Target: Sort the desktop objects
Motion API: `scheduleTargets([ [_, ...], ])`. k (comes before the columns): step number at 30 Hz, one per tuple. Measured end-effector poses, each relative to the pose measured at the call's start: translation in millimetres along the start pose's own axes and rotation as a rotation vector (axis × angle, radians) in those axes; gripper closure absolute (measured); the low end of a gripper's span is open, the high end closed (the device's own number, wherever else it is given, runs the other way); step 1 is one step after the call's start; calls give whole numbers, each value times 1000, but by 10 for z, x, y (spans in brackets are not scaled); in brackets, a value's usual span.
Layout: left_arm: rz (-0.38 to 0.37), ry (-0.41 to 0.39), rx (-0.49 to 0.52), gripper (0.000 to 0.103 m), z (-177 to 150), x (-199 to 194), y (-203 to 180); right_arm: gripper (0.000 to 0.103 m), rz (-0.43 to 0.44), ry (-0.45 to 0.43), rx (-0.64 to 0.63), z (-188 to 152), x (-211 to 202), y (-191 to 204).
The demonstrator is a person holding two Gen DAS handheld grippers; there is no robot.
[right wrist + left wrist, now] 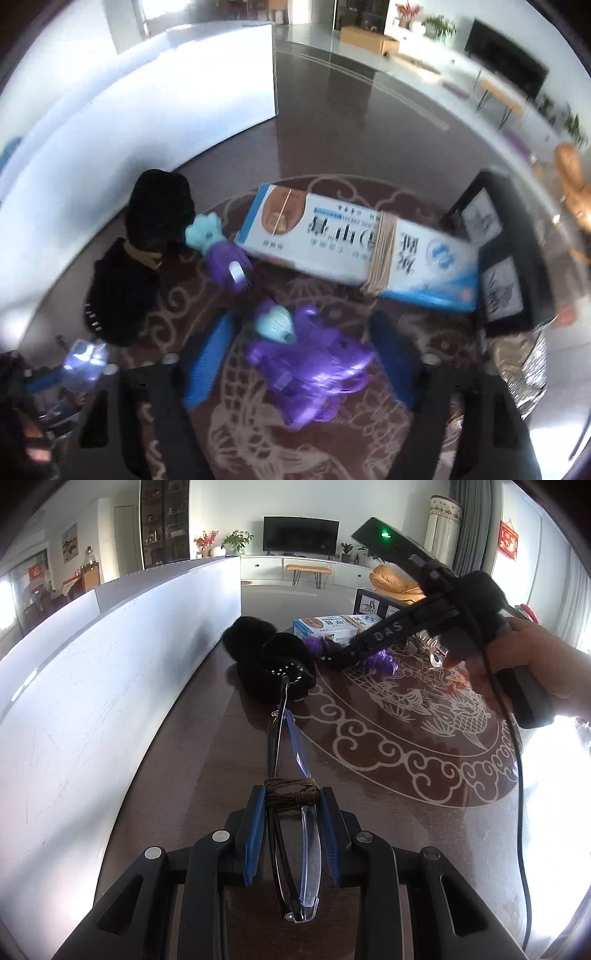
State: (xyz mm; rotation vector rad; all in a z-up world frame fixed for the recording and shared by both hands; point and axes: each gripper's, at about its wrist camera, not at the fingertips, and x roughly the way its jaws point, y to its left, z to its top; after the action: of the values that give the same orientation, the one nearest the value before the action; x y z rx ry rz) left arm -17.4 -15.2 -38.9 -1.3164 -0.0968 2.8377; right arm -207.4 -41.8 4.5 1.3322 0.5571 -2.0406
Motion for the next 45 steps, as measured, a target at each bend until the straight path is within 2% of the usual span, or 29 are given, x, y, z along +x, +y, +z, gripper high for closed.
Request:
scheduleTargets([
  [4, 2, 2, 3, 74, 10, 3, -9, 38, -11, -3, 22, -303, -123, 51],
  [6, -12, 2, -9, 74, 12, 2, 3, 38, -28, -31, 82, -598, -241, 87],
  [9, -77, 8, -25, 74, 9, -6, -9, 38, -89, -89, 233, -1167, -473, 177],
  [11, -94, 12, 11, 74, -2, -14, -84, 37, -141, -145, 334, -1639, -665, 289],
  [15, -106, 13, 123, 74, -42, -27, -333, 36, -213, -222, 427, -2196, -929, 494],
  [16, -78, 12, 162, 73, -56, -25, -409, 27, -222, -231, 437, -2263, -940, 532],
  [18, -62, 11, 184, 67, -70, -46, -449, 12, -242, -214, 432, -2223, -955, 524],
  [19, -52, 15, 182, 53, -66, -43, -446, 10, -236, -210, 425, -2192, -940, 522],
  [20, -43, 25, 166, 30, -62, -42, -417, 8, -232, -203, 424, -2178, -905, 477],
  [21, -37, 45, 144, 20, -55, -21, -379, 4, -239, -194, 419, -2212, -926, 486],
  [22, -36, 60, 113, 13, -40, -1, -325, 0, -230, -186, 413, -2205, -915, 491],
  [23, -38, 57, 98, 13, -32, 2, -297, 0, -229, -182, 408, -2220, -919, 510],
  [24, -38, 57, 91, 12, -35, 12, -277, 0, -229, -182, 408, -2241, -922, 516],
  [26, -25, 74, 107, 3, -36, 50, -304, 0, -227, -183, 409, -2259, -924, 516],
  [28, -17, 91, 133, 0, -40, 83, -352, 0, -228, -183, 409, -2282, -925, 525],
  [45, -22, 91, 131, 0, -41, 81, -341, 0, -229, -184, 410, -2277, -924, 524],
])
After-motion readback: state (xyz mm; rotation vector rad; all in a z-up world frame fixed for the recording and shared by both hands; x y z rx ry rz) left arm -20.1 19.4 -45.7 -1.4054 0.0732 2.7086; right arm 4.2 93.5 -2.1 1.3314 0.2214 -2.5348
